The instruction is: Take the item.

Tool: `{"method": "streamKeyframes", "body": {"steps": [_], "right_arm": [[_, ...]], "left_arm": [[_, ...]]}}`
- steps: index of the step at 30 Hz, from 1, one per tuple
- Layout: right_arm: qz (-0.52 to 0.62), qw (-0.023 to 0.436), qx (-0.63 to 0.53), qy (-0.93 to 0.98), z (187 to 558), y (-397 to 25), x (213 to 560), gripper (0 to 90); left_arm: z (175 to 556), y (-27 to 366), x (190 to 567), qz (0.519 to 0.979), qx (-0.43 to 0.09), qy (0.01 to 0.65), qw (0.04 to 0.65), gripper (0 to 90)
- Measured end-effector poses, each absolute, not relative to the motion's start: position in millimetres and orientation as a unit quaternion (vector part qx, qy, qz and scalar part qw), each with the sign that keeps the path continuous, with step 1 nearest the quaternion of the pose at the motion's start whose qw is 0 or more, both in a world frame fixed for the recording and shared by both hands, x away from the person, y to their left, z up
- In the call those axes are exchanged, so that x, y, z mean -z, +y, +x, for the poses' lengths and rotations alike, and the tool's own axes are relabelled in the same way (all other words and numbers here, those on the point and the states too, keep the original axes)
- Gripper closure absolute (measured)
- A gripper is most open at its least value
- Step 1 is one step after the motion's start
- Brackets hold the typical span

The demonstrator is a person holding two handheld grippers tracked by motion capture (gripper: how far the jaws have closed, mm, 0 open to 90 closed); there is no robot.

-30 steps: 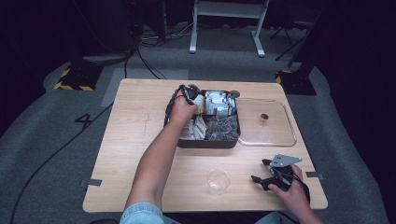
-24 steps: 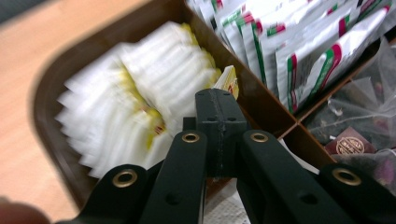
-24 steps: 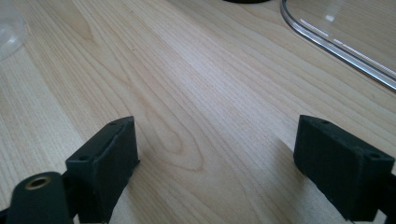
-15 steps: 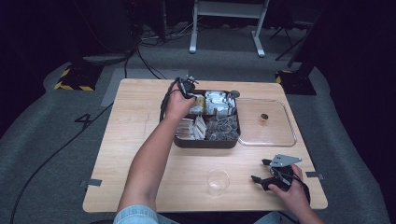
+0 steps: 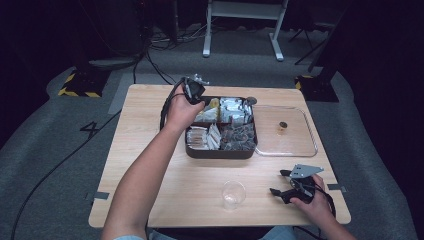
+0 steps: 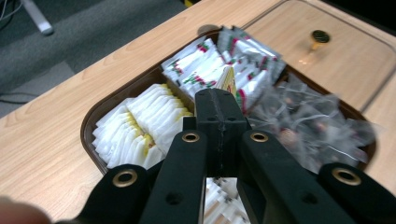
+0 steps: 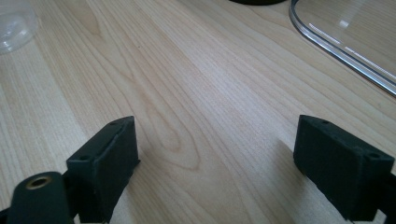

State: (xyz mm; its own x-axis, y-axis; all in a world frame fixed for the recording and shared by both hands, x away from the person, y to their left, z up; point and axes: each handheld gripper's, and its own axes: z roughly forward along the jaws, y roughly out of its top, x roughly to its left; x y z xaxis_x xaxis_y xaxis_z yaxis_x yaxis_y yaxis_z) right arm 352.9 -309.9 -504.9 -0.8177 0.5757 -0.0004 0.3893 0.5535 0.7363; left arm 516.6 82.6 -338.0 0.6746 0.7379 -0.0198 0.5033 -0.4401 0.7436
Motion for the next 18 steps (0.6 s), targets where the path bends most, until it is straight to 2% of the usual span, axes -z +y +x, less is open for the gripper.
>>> {"method": "streamKeyframes", "body": {"steps": [18], "right_arm": [[0.272, 0.121, -0.383, 0.875, 354, -311, 505, 14.2]], "left_arm": [[433, 79, 305, 0.847, -0.136, 0.29, 0.425, 90.0]]}}
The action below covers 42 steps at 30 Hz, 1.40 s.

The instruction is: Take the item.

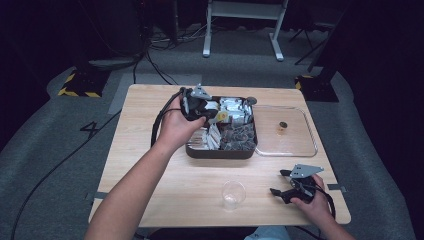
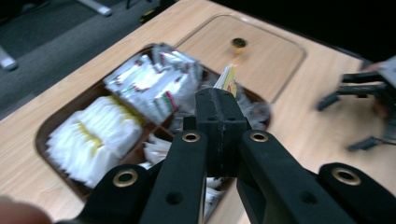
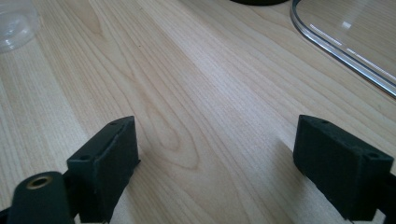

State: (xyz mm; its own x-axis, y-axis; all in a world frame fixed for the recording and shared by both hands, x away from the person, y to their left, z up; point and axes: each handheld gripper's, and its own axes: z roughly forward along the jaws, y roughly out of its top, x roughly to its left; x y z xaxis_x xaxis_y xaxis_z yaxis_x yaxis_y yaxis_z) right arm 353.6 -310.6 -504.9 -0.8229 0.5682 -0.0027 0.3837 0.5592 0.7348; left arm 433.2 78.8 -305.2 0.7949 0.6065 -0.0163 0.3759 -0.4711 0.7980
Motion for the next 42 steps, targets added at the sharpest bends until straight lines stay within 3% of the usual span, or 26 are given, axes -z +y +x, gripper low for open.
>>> {"method": "streamKeyframes", "body": {"steps": [25, 42], "right_arm": [[0.273, 0.121, -0.383, 0.874, 353, -310, 505, 14.3], [0.274, 0.121, -0.383, 0.874, 353, -310, 505, 14.2]], "left_arm": [[329, 60, 329, 0.862, -0.096, 0.194, 0.458, 90.0], [300, 48, 381, 0.865, -0.058, 0.167, 0.47, 90.0]]}}
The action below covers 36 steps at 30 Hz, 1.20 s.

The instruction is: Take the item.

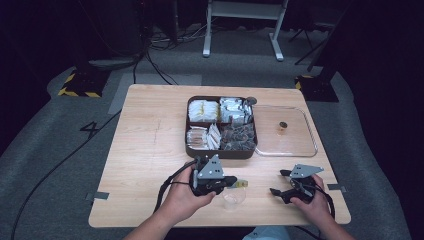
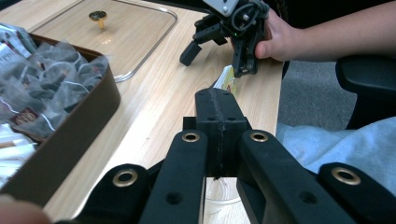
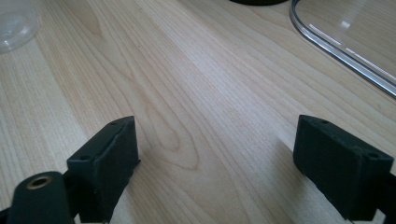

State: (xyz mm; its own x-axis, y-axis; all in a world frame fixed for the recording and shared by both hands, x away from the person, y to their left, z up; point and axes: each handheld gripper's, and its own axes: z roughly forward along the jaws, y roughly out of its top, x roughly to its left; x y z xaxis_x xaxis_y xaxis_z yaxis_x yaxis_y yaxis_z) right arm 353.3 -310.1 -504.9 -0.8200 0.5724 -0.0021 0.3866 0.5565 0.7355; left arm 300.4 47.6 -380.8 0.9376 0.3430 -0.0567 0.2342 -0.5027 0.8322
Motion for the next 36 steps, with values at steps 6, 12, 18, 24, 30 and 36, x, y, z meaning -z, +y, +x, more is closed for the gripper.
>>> {"method": "streamKeyframes", "body": {"steps": [6, 12, 18, 24, 30, 36], "right_arm": [[0.274, 0.121, -0.383, 0.874, 353, -310, 505, 14.2], [0.274, 0.122, -0.383, 0.874, 353, -310, 505, 14.3], [0.274, 0.122, -0.383, 0.874, 353, -310, 505, 14.2], [0.274, 0.122, -0.383, 0.874, 353, -310, 505, 14.2], [0.274, 0.122, -0.383, 0.874, 353, -310, 505, 14.3], [0.275, 0.122, -0.381, 0.874, 354, -310, 505, 14.2]], "left_arm": [[295, 44, 395, 0.862, -0.057, 0.157, 0.478, 90.0], [295, 40, 405, 0.86, -0.052, 0.157, 0.483, 90.0], [296, 39, 412, 0.859, -0.016, 0.16, 0.487, 88.9], [294, 37, 415, 0.861, -0.033, 0.165, 0.48, 52.0], [297, 40, 414, 0.855, -0.049, 0.174, 0.485, 44.0], [300, 46, 406, 0.855, -0.069, 0.189, 0.477, 39.3]]}}
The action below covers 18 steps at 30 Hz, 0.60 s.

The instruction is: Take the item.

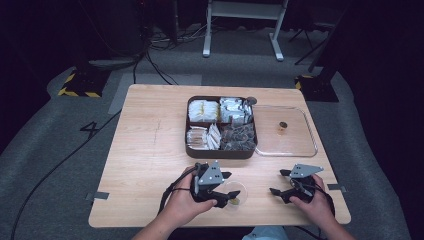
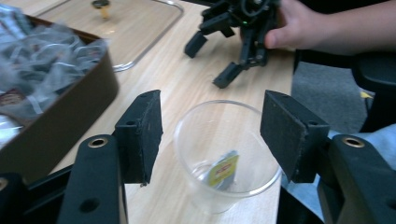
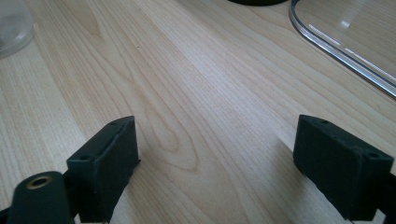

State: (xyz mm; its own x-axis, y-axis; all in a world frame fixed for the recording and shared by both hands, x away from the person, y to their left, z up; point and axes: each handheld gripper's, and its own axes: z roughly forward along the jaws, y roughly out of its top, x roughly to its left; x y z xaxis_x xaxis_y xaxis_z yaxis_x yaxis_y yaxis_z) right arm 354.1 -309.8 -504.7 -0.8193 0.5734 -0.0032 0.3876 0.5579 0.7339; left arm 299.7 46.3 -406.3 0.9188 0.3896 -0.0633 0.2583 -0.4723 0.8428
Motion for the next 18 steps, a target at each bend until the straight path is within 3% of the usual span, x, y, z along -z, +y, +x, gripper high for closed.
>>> {"method": "streamKeyframes", "body": {"steps": [18], "right_arm": [[0.287, 0.129, -0.378, 0.871, 352, -307, 505, 12.9]], "left_arm": [[314, 106, 388, 0.842, -0.139, 0.283, 0.438, 31.1]]}}
